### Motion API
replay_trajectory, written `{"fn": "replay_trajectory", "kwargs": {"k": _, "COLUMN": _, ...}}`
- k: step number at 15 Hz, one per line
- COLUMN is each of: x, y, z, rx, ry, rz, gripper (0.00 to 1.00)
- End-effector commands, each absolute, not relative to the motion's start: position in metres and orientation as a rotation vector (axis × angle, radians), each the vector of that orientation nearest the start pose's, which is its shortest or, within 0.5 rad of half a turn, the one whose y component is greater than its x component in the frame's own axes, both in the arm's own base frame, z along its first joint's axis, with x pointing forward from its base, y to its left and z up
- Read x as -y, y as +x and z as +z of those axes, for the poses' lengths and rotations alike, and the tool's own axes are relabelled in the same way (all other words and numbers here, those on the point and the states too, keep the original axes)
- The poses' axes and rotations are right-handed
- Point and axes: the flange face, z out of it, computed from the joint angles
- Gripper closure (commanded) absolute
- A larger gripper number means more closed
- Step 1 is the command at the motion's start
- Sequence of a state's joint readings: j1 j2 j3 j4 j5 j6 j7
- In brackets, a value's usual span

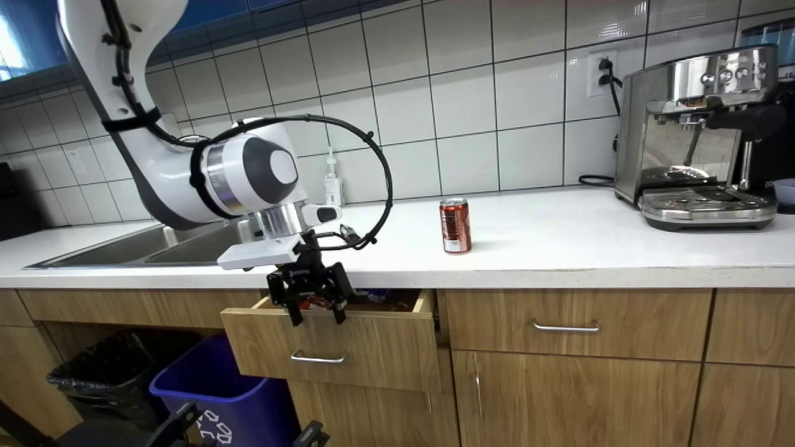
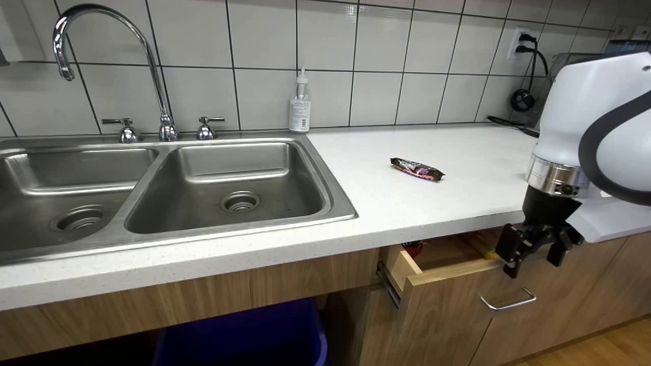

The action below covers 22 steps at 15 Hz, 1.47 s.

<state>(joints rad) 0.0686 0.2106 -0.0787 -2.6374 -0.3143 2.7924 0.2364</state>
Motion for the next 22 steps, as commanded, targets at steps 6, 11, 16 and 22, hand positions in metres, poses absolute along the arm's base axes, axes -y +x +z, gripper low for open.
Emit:
{"fn": "replay_trajectory", "kwargs": {"k": 6, "x": -0.002, "y": 0.473, "z": 0.17, "rx": 0.032, "ry": -3.277, "rz": -0.025, "gripper": 0.0}}
{"fn": "replay_trajectory", "kwargs": {"k": 11, "x": -0.001, "y": 0.483, "z": 0.168, "rx": 0.012, "ry": -3.28, "rz": -0.04, "gripper": 0.0}}
{"fn": "replay_trajectory", "kwargs": {"k": 16, "x": 0.002, "y": 0.491, "z": 0.167, "rx": 0.002, "ry": -3.288, "rz": -0.053, "gripper": 0.0}}
{"fn": "replay_trajectory", "kwargs": {"k": 22, "x": 0.002, "y": 0.495, "z": 0.167, "rx": -0.005, "ry": -3.284, "rz": -0.059, "gripper": 0.0}}
